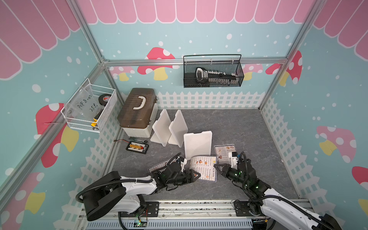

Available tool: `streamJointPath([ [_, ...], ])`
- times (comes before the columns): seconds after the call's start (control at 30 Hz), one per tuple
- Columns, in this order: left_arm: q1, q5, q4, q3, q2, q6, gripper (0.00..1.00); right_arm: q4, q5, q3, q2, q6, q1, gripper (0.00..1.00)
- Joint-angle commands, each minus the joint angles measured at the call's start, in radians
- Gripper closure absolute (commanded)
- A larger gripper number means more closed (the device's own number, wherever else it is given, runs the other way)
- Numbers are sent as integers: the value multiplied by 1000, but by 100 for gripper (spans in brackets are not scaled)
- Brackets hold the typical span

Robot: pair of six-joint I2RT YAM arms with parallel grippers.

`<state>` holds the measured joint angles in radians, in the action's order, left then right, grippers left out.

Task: Insert the menus into the narrow rack
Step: Pick up the menu from the center of the board.

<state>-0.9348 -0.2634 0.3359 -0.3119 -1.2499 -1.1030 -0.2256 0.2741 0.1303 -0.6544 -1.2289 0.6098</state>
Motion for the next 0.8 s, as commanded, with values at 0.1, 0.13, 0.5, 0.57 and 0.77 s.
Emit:
streamJointPath([
  [0.1, 10, 218, -600, -195, 299, 210, 3, 398, -28, 210, 70, 282, 1, 100],
  [0.13, 11, 244, -658, -223, 328, 231, 2, 450, -26, 250, 57, 335, 1, 100],
  [0.5, 30, 420, -976, -661, 235, 500, 1, 1040, -119, 865, -234, 898, 1, 100],
  [0.57, 47, 417, -970, -723, 205, 535, 1, 1091, -169, 944, -266, 944, 0, 100],
  [0.77, 133, 346, -876, -831, 155, 669, 1, 1124, -285, 1068, -303, 1099, 1, 100],
])
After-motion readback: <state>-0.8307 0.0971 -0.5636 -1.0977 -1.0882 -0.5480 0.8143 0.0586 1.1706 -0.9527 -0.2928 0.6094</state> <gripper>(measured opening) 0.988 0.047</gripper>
